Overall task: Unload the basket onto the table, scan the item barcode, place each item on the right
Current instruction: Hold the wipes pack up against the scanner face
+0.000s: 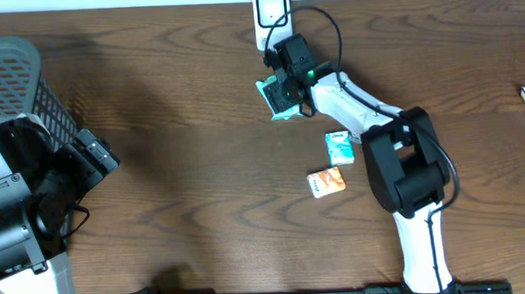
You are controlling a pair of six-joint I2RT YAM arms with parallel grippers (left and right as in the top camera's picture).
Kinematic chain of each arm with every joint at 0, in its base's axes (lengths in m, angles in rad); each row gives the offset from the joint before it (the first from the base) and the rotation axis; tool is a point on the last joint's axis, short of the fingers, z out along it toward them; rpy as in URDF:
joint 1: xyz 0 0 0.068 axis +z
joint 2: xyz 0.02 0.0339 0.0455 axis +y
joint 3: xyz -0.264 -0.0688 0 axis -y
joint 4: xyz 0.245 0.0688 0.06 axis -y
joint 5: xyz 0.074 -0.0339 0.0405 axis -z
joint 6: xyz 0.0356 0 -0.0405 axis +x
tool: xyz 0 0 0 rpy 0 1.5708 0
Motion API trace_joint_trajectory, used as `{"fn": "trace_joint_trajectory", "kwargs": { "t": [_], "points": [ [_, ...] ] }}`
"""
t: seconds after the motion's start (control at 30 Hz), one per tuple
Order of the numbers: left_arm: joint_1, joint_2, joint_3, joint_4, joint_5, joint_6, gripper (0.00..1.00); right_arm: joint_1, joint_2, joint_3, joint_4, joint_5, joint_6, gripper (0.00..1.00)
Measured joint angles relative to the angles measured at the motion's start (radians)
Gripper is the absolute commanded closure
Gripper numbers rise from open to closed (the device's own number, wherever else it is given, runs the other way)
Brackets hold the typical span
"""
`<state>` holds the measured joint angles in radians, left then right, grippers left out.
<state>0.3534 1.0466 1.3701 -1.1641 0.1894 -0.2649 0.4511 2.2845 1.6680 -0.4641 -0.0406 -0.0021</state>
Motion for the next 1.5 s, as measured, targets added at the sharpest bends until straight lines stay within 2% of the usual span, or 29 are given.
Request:
{"fn": "trace_joint_trajectory", "kwargs": {
  "t": [0.1, 0.4, 0.73, 0.97, 1.07, 1.3, 1.5],
  "points": [
    [0.000, 0.000, 0.000, 0.000, 0.000, 0.000, 0.03, 0.000, 0.011, 0.016, 0.011, -0.027, -0.005, 0.99],
    [0.000, 0.000, 0.000, 0.000, 0.000, 0.000, 0.02, 0.000, 0.011, 0.019, 0.116, -0.034, 0.013, 0.99],
    [0.000, 0.000, 0.000, 0.000, 0.000, 0.000, 0.02, -0.001, -0.040, 0.015, 0.573, 0.173, 0.021, 0.99],
    [0.000, 0.000, 0.000, -0.001, 0.000, 0.000, 0.02, -0.013, -0.016, 0.018, 0.823, 0.188, 0.021, 0.99],
    [0.000, 0.000, 0.000, 0.000, 0.000, 0.000, 0.02, -0.024, 0.048, 0.020, 0.940, 0.173, 0.047, 0.99],
    [0.000, 0.000, 0.000, 0.000, 0.000, 0.000, 0.02, -0.051, 0.125, 0.020, 1.004, 0.164, 0.093, 0.99],
    [0.000, 0.000, 0.000, 0.000, 0.000, 0.000, 0.03, -0.076, 0.126, 0.159, 0.904, 0.152, 0.121, 0.99]
  ]
}}
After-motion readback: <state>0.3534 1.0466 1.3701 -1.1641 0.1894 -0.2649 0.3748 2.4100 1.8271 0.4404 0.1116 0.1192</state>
